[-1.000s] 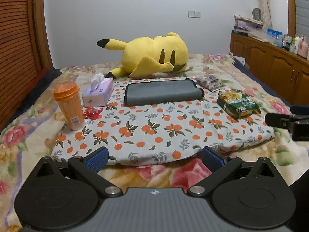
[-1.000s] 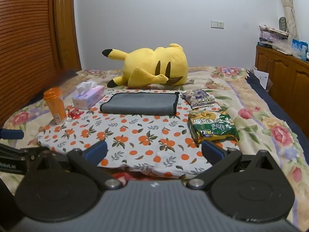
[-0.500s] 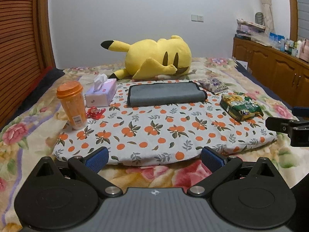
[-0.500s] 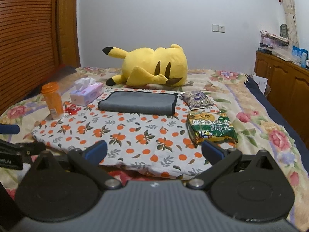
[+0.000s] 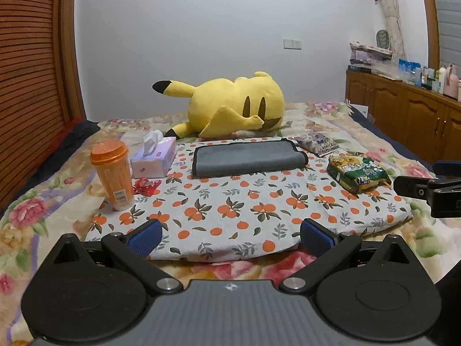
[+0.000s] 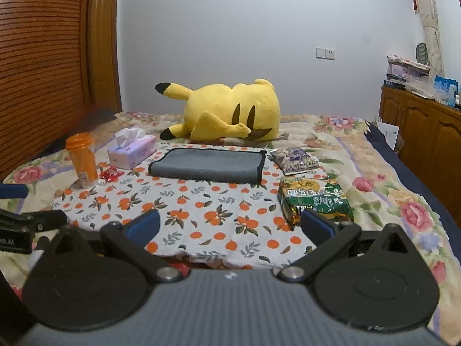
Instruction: Fold towel
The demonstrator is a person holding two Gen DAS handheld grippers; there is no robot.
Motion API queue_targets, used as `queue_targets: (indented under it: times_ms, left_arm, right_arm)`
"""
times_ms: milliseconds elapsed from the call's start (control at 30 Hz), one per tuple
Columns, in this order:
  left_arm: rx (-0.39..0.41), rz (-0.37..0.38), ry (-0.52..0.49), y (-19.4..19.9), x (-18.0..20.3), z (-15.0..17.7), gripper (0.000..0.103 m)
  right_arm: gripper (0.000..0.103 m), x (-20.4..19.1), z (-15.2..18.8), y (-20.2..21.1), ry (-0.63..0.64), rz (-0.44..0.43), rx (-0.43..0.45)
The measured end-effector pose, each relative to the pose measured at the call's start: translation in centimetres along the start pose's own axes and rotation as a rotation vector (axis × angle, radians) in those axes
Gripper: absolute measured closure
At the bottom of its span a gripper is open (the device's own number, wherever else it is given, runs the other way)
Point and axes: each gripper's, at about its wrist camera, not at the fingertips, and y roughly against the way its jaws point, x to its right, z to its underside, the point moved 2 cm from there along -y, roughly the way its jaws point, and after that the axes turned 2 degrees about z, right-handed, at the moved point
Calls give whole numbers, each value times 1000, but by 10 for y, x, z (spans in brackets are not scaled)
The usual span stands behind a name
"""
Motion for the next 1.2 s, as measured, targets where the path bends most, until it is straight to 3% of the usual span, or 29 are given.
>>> queue_targets:
  times_ms: [733, 1200]
  left_arm:
    - [92, -3, -27, 13, 4, -2, 0]
    - [102, -6, -23, 15, 3, -2, 0]
  right_arm:
    - [0, 3, -2, 14, -21, -5, 102]
    - [0, 6, -2, 17, -43, 0, 124]
